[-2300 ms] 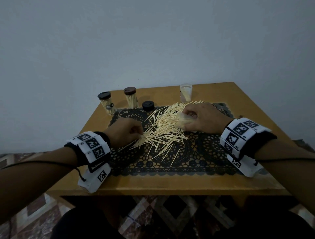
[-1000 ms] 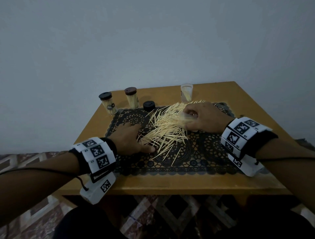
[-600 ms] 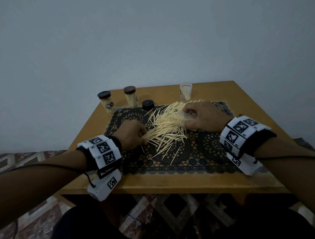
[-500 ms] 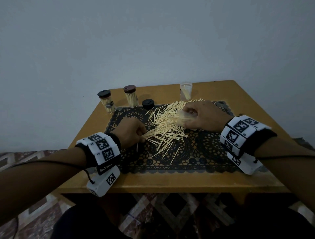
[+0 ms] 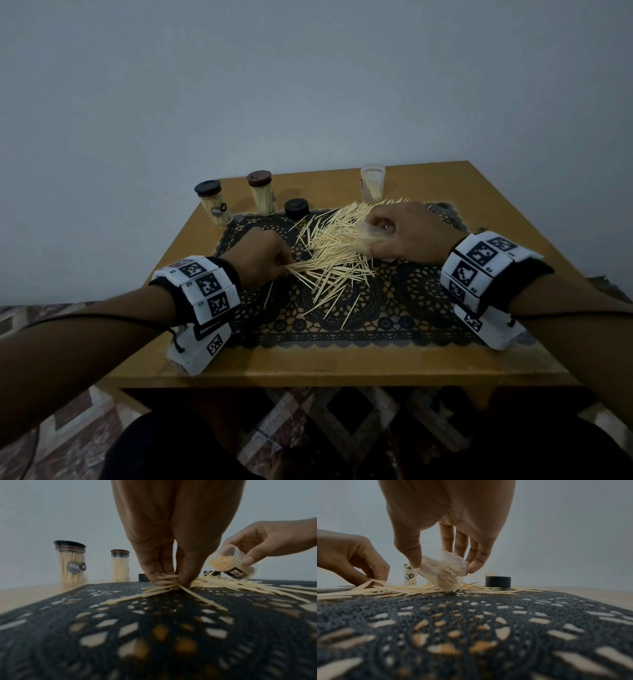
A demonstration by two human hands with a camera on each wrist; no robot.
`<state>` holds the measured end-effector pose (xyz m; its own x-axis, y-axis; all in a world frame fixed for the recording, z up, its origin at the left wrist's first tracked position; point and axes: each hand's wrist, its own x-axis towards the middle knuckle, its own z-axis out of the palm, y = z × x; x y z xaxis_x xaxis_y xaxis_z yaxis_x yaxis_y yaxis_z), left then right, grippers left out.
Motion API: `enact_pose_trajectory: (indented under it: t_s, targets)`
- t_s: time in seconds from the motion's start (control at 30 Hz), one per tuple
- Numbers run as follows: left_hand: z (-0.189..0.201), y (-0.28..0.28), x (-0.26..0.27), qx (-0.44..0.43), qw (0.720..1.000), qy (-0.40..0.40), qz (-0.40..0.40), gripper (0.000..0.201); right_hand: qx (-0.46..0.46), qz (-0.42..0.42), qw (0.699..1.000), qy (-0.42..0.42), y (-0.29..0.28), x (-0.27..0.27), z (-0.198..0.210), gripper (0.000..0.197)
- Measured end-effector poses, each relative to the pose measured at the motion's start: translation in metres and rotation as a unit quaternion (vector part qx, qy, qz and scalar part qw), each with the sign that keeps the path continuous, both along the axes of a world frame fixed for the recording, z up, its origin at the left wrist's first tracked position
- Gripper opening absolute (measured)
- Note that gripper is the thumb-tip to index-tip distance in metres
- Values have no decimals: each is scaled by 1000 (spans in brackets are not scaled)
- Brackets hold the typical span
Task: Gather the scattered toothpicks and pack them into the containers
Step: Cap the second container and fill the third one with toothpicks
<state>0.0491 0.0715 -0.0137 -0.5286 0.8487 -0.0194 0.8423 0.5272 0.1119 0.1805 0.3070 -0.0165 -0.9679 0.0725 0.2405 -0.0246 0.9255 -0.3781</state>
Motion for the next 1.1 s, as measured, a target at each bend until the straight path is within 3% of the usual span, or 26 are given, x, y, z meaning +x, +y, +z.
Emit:
enact_pose_trajectory:
  t_s: [0.3,0.7,0.8,1.03,1.1]
  targets:
    - [-1,1,-7,-33,999,-14,-30,15,12,8,1000,-10,-4,1,2,40]
    - [35,37,-5,-33,997,-5,-73,8,26,5,999,-18,-4,-1,1,40]
    - [37,51,2,-55,993,-22,-98,22,24,9,1000,-12,-5,-1,0,37]
    - [37,74,10,-8,995,-38,-89,5,21,10,1000,-18,-7,-3,0,39]
    - [36,78,12,18,997,-37,-66,18,16,7,1000,-19,-8,-2,0,39]
